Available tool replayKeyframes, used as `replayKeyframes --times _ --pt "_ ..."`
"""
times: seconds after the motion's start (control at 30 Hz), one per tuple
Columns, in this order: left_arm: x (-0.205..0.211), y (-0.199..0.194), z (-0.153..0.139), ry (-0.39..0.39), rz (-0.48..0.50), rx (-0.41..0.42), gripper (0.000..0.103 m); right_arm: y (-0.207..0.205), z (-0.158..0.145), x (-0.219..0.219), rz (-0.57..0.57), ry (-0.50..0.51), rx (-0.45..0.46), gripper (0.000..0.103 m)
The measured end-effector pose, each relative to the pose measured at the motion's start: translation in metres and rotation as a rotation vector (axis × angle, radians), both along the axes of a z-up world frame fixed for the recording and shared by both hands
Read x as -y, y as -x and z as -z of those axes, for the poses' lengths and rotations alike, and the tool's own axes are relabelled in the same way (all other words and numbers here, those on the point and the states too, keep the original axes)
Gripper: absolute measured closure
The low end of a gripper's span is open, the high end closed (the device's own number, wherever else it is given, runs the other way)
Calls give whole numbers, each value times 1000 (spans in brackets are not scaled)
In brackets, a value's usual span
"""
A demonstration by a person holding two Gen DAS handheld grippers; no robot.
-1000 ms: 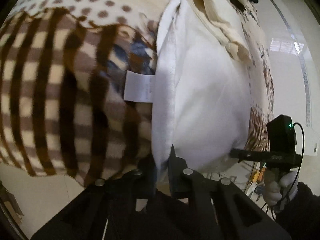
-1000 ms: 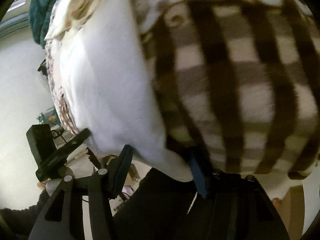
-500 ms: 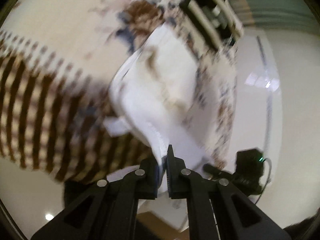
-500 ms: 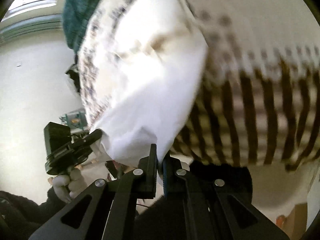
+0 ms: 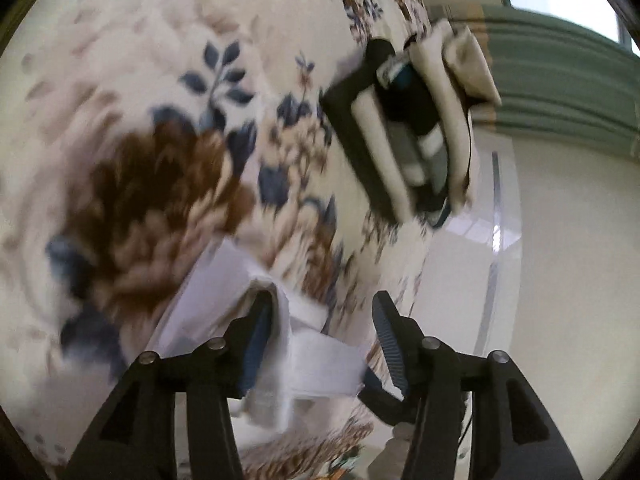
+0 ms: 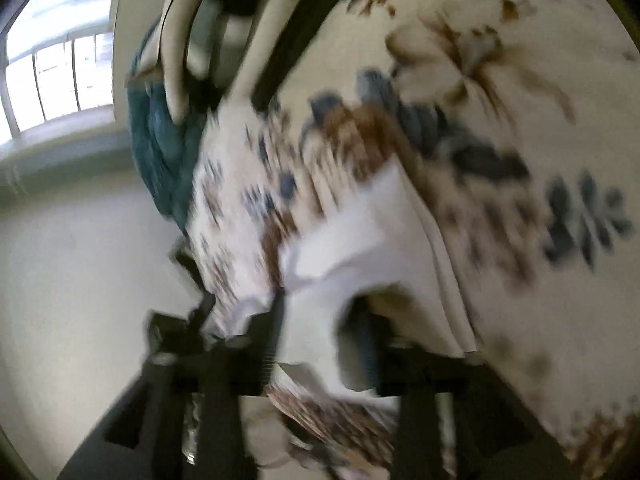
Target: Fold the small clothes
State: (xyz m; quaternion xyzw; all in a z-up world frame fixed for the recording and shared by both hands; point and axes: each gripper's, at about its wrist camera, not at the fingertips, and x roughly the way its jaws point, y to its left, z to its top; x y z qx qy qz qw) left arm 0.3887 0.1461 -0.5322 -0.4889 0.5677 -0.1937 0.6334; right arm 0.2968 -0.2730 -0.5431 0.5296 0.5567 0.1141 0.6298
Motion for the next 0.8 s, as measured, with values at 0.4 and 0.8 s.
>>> replayKeyframes --times 0.4,0.8 --pt "-24 29 -5 -96 34 -47 50 25 0 -1 -109 80 -108 49" --pt "42 -40 31 -47 87 -69 50 -29 28 -25 -34 56 -114 49"
